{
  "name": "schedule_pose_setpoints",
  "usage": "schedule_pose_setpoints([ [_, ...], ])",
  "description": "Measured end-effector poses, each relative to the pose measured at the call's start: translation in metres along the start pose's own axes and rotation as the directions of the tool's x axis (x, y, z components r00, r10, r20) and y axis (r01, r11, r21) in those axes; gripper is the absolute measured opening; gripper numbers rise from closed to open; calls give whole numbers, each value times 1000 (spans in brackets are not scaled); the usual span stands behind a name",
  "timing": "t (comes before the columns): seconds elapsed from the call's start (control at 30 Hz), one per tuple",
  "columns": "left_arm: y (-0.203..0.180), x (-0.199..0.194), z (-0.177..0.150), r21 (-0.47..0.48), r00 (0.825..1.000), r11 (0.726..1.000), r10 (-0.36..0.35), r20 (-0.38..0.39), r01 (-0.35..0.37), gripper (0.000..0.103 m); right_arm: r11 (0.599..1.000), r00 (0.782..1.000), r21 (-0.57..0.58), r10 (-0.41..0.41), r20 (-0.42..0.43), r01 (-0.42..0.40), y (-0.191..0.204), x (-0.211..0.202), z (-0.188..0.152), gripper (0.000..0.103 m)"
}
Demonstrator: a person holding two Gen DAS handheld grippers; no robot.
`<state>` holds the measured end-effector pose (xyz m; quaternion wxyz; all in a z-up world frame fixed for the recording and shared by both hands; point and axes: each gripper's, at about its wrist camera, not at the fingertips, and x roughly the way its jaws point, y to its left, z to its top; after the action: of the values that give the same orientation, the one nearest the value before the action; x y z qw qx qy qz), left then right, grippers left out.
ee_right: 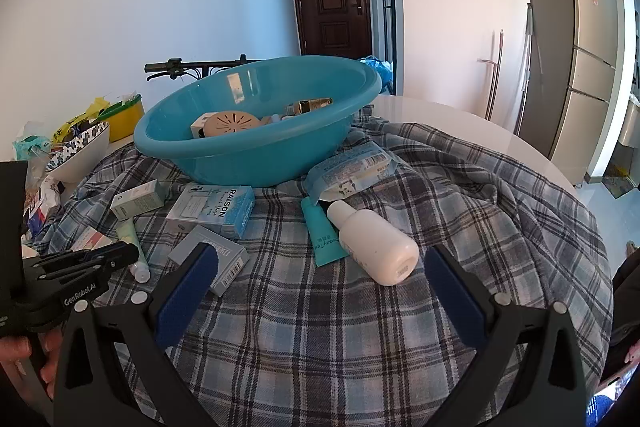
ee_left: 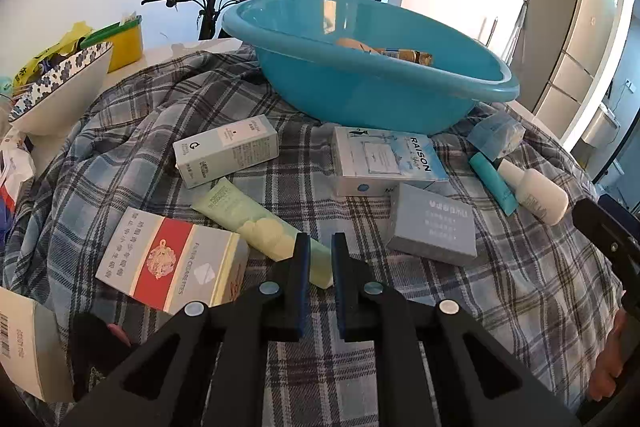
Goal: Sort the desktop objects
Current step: 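Lower the left gripper onto the pale green tube and close on it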
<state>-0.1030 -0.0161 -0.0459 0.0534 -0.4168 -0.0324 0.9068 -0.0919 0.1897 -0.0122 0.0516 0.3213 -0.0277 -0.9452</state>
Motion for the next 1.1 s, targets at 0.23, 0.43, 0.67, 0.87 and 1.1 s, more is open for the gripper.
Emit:
schedule_pose_setpoints([
  [0.23,4,-2,-2,11,992,992,127,4,-127,20,1000,1000,0,1,0,-1,0,0,0,103],
  [0.43,13,2,3,-69,999,997,12,-41,-15,71,1000,1000,3,7,-7,-7,-1,2,-1,103],
  [0.67,1,14,3,-36,996,996,85,-31,-86,73,1000,1000,-2,2,-8,-2,-1,1,-1,103],
  [0.87,11,10,-2,-51,994,994,89,-65,-92,41,1000,1000,-4,2,-12,-2,-2,2,-1,103],
  [1.1,31,0,-11,-100,996,993,56,-72,-63,23,1000,1000,-5,6,-9,-6,0,2,-1,103],
])
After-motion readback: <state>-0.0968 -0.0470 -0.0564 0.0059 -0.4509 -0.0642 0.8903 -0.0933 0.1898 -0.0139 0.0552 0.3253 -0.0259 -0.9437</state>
